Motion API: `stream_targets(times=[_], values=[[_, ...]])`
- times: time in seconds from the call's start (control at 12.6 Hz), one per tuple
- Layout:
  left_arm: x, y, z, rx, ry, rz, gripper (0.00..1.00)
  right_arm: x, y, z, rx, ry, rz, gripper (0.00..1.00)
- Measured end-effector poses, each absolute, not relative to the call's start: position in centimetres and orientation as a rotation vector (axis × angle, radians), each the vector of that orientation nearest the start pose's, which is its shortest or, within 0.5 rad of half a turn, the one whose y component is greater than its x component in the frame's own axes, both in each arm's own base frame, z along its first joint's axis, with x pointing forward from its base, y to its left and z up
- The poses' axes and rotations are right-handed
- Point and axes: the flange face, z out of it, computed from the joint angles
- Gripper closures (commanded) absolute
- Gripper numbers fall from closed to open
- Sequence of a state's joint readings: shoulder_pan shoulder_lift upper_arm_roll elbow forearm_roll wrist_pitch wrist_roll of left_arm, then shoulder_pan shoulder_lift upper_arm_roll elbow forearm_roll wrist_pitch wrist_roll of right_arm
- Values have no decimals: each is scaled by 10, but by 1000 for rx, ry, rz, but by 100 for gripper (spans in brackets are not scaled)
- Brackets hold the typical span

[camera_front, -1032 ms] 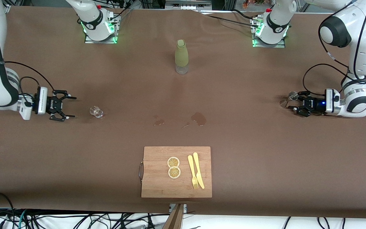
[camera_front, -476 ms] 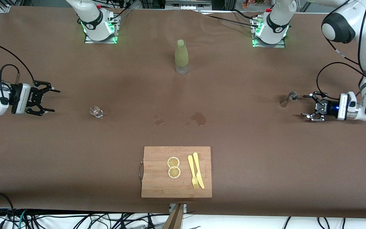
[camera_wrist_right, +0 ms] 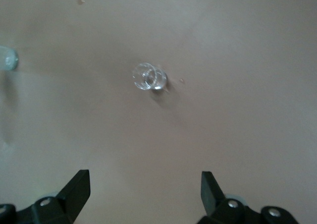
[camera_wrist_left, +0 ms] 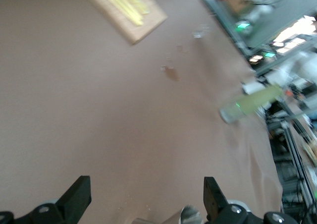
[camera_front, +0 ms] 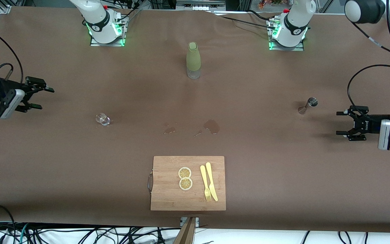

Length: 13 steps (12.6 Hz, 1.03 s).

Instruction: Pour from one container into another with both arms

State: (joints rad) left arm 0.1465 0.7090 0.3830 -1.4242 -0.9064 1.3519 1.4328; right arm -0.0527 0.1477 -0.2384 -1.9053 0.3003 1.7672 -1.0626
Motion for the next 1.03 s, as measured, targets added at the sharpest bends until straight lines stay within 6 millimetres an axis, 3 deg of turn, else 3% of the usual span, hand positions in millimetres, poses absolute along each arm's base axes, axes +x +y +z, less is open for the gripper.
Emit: stream_targets(times=[0.32, 0.56, 0.71, 0.79, 0.95, 1.03], values=[[672, 107, 376, 2479, -477, -23, 0, 555, -112, 483, -2890, -613, 273, 1], [672, 52, 449, 2750, -399, -90, 0, 565, -59, 512, -3078, -341, 344, 1], [661, 45, 494, 2849, -448, -48, 0, 569, -20, 512, -3135, -101, 350, 1], [656, 48, 510, 2875, -458, -23, 0, 569, -9, 513, -3146, -49, 347, 1], [648, 54, 534, 2911, -464, 17, 0, 568, -9, 523, -3154, -19, 317, 1], [644, 54, 545, 2931, -424, 32, 0, 566, -13, 540, -3158, -6, 276, 1]])
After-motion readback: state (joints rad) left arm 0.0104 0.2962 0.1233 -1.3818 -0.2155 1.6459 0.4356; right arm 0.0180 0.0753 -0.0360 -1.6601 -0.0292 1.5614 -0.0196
